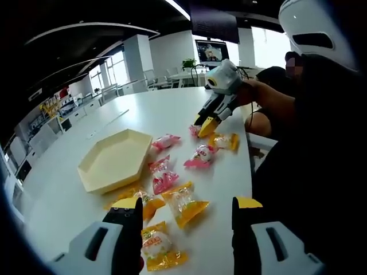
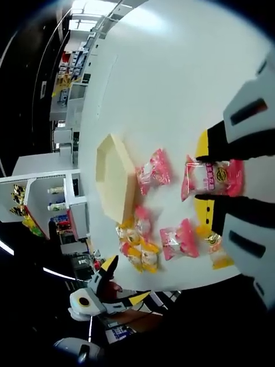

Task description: Pick up the marshmallows scattered on the table and place them into the bowl on the table

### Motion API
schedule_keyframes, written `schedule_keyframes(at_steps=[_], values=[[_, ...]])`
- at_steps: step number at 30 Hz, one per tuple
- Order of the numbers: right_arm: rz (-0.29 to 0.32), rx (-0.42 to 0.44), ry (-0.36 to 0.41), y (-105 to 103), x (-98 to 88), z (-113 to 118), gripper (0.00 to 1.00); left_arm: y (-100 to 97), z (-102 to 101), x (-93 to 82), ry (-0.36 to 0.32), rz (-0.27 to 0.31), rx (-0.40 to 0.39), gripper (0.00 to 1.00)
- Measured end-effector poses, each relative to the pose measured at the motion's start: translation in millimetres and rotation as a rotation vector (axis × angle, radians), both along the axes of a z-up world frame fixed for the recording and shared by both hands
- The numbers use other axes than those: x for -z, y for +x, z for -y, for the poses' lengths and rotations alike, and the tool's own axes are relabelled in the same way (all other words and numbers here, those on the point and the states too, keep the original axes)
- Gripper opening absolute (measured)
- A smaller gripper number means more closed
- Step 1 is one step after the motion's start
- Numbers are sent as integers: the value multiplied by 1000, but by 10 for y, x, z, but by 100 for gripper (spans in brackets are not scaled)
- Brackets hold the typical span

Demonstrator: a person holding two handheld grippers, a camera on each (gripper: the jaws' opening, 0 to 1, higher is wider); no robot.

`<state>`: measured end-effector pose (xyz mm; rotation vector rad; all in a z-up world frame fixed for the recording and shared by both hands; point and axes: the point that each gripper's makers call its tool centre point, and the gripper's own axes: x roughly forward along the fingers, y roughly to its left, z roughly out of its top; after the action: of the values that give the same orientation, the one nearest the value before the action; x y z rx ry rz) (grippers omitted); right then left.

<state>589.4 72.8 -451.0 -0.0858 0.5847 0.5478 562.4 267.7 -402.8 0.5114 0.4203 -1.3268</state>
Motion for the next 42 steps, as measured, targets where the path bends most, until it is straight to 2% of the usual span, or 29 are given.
schedule_keyframes(at_steps=[25,32,35,38,42], values=[[21,-13,35,8,-12,-65,20,21,-27,75,18,-5,-7,63],[38,-17,18,23,-21,-59,20,16,-26,71,13,-5,-6,63],[21,-21,42,4,-28,-94,20,23,-29,79,16,-3,-8,63],[39,-36,71,-6,-103,-126,20,15,-22,74,14,-4,-5,63],[56,-38,57,19,-119,-107,20,12,-15,70,11,-5,-1,63]])
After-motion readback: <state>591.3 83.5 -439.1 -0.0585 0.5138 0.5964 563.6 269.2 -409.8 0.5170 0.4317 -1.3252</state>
